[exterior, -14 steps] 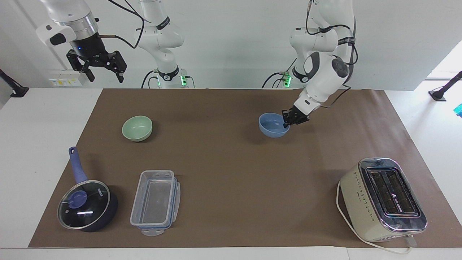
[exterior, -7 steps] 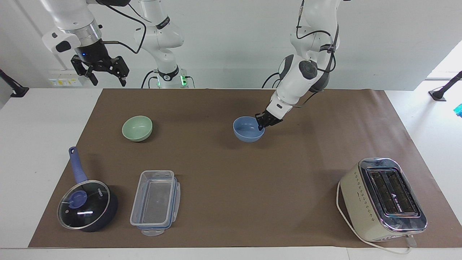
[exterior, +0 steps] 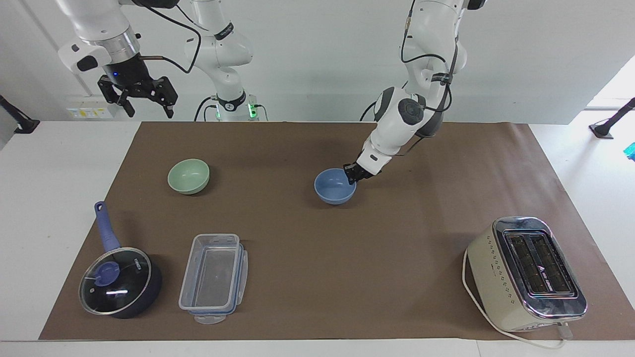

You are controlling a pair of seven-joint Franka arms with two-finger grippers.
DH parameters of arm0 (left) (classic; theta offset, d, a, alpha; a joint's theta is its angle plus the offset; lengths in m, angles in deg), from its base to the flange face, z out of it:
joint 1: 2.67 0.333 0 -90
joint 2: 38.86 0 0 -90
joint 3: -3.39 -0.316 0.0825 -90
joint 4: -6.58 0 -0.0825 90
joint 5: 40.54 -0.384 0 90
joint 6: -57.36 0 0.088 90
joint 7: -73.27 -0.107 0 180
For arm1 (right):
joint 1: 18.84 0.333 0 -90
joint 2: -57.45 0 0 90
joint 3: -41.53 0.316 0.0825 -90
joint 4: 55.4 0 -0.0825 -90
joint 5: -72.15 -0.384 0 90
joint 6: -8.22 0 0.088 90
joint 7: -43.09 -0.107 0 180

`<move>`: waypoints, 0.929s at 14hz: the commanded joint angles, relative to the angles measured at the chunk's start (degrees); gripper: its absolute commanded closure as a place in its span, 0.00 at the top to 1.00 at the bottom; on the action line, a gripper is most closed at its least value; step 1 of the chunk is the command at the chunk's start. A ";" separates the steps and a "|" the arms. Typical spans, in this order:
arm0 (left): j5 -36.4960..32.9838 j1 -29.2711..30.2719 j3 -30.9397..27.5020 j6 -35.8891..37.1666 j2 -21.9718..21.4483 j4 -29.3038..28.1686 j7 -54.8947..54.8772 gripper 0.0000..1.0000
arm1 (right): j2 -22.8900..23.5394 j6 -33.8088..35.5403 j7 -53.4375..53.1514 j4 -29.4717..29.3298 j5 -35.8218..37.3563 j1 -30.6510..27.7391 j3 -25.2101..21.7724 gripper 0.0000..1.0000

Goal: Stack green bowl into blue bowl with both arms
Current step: 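Grip the blue bowl rim and slide it toward the table center, then release the blue bowl and withdraw the left gripper to rest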

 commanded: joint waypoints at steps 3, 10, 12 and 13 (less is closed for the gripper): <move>-8.90 0.28 -1.76 4.52 -3.77 1.33 0.07 1.00 | -1.51 -1.00 1.10 1.89 0.88 -0.32 0.32 1.00; -14.10 12.92 -2.12 22.35 -15.04 6.76 -18.82 1.00 | -1.51 -0.92 1.01 1.89 0.70 -0.32 0.32 1.00; -17.53 14.61 -2.11 27.55 -14.69 12.29 -20.49 1.00 | -1.51 -0.83 1.01 1.89 0.70 -0.32 0.32 1.00; -17.71 16.18 -2.12 29.31 -14.60 14.41 -21.98 1.00 | -1.51 -0.83 0.93 1.89 0.70 -0.32 0.32 1.00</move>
